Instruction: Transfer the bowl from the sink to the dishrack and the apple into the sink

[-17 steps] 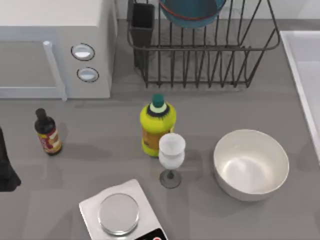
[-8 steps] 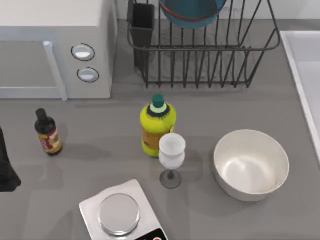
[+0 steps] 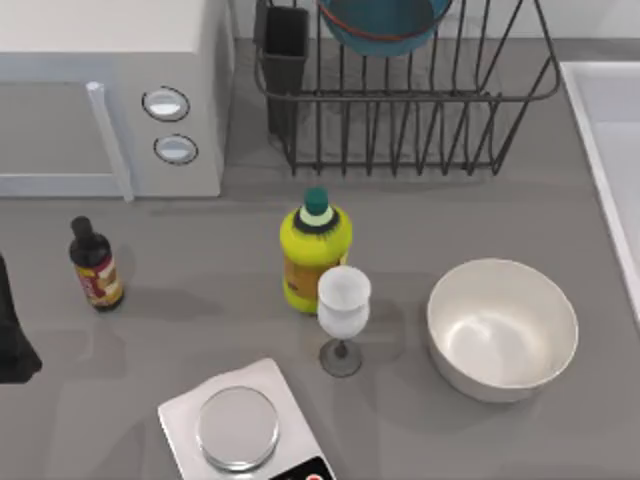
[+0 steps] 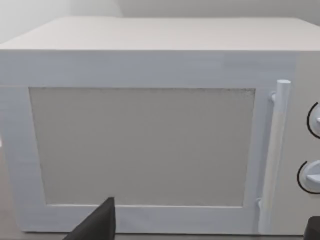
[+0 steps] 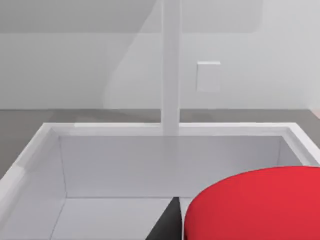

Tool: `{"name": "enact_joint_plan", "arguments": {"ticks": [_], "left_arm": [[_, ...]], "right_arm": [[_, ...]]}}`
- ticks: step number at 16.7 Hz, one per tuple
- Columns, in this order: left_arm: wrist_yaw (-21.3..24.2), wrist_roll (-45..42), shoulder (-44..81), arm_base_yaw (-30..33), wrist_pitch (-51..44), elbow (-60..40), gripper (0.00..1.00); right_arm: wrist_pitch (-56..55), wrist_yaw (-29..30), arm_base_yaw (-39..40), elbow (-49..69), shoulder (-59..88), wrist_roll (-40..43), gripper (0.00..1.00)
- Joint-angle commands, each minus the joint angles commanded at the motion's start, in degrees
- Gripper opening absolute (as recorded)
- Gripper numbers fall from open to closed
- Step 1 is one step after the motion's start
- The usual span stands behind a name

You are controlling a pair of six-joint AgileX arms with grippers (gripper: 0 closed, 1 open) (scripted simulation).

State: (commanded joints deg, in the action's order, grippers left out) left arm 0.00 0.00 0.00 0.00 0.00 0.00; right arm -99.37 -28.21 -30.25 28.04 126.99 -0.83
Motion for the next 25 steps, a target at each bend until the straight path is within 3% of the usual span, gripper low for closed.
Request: {"name": "enact_joint_plan", "arguments": {"ticks": [8, 19, 25], "left_arm": [[0.0, 0.0, 0.0, 0.0, 0.0, 0.0, 1.0], [0.0, 0.0, 0.0, 0.0, 0.0, 0.0, 1.0], [0.0, 0.0, 0.0, 0.0, 0.0, 0.0, 1.0]], "right_arm": [[0.0, 0.0, 0.0, 0.0, 0.0, 0.0, 0.98], [0.4, 0.2, 0.2, -0.2, -0.4, 0.0, 1.0], [13.0, 4.4, 4.7, -4.3, -14.2, 0.2, 1.0]]}}
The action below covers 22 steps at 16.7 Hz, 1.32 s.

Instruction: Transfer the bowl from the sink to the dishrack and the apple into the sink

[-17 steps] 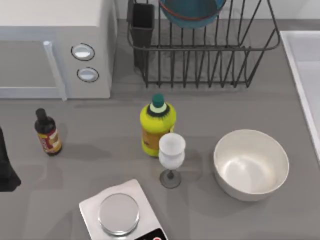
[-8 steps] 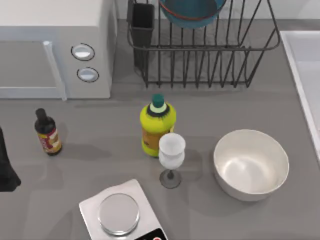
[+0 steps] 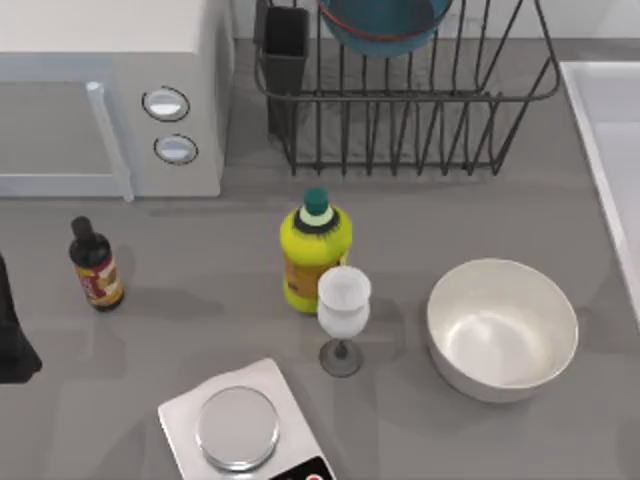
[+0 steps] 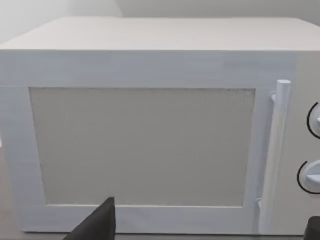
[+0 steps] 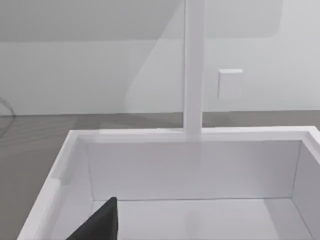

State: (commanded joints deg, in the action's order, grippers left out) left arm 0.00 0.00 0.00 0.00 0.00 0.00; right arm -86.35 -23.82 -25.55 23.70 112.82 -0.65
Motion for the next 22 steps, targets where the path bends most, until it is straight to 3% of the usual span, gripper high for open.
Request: {"name": "enact_joint_plan", "arguments": {"ticks": [15, 22], "left_arm": [[0.0, 0.0, 0.0, 0.0, 0.0, 0.0, 1.0], [0.0, 0.0, 0.0, 0.0, 0.0, 0.0, 1.0]], "right_arm": [[68.2, 17.4, 18.7, -17.3, -93.5, 0.5, 1.0], [86.1, 23.7, 25.4, -23.6, -112.5, 0.7, 1.0]]}}
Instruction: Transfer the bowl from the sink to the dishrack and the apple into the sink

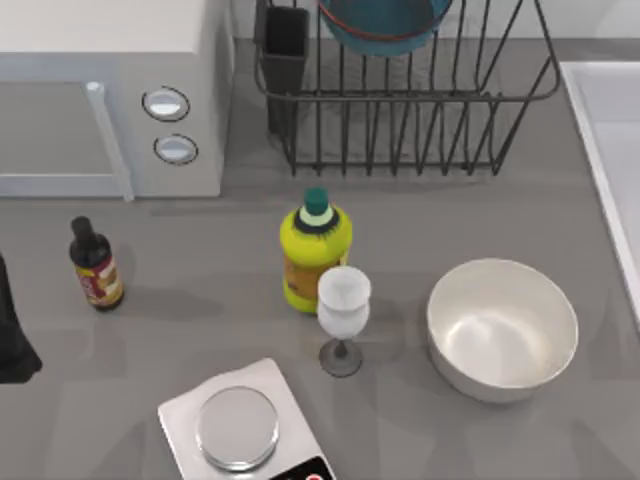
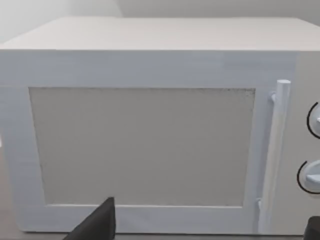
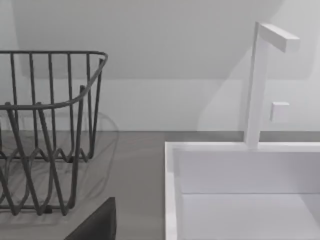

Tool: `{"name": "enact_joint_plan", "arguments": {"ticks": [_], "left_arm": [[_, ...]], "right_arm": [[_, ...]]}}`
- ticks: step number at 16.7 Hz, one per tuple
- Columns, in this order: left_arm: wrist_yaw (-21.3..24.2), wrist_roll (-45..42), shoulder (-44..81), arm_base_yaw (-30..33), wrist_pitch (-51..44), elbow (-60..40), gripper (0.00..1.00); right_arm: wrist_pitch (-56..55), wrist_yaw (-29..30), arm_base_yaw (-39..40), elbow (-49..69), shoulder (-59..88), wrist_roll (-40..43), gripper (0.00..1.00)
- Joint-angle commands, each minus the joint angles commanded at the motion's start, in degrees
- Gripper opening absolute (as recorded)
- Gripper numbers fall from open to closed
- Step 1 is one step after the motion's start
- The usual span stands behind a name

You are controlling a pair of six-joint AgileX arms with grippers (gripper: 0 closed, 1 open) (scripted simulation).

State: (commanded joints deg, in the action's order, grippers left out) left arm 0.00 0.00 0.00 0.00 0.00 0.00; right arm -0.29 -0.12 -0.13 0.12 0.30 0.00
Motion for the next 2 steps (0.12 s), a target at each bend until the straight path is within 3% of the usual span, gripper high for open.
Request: {"name": "enact_joint_plan", "arguments": {"ticks": [2], "left_arm": [[0.0, 0.0, 0.0, 0.0, 0.0, 0.0, 1.0]], "right_arm": [[0.3, 0.1, 0.1, -0.1, -0.3, 0.0, 1.0]]}}
